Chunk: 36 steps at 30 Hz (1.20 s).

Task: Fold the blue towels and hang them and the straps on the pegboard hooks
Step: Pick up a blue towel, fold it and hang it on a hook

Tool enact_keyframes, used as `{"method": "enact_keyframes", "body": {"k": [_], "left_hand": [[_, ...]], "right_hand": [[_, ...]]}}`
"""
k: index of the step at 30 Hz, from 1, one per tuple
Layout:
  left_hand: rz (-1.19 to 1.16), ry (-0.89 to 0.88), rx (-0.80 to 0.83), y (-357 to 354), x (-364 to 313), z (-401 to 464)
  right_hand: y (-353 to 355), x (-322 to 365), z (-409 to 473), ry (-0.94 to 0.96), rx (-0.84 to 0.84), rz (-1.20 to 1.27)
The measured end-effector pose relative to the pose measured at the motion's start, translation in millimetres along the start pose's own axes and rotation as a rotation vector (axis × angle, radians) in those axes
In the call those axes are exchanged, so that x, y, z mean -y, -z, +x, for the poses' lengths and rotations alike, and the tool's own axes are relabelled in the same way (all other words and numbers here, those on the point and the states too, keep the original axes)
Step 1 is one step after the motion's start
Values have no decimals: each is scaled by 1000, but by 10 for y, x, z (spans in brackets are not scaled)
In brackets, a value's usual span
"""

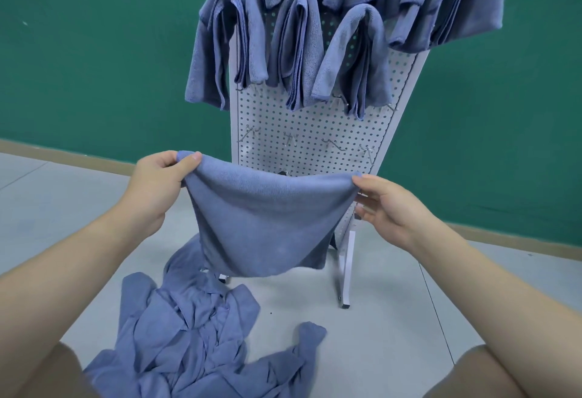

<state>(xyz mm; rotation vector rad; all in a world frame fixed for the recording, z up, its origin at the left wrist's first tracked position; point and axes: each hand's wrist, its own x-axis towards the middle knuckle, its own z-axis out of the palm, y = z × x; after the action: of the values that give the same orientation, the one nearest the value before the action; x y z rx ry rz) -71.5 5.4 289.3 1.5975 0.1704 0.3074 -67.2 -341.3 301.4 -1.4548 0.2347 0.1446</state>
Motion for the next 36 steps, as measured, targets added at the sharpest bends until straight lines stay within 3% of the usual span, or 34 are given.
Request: {"method": "enact_keyframes", "body": {"k": [13,18,22,25,27,29,32,36], "left_hand": [[-49,-4,-14,-27,-27,-1],[-56,-10,-58,-18,-42,-13],[-79,83,-89,16,-6,3],[-117,232,38,-36,116,-61],[-147,433,264,-137,192,-182],[-24,549,496,-244,262,-301],[230,393,626,-392,311,-395],[268,139,580,-581,202,-401]], "right_hand": [[54,116,-27,210,0,170],[78,73,-22,186,-6,88],[134,36,-19,147,-40,0],[148,-6,-37,132,-68,-53],[88,-22,-70,145,-67,-87],[-15,-7,-115,188,-42,-108],[-144,61,-199,326,31,-243],[-243,152,-327,471,112,-361]]}}
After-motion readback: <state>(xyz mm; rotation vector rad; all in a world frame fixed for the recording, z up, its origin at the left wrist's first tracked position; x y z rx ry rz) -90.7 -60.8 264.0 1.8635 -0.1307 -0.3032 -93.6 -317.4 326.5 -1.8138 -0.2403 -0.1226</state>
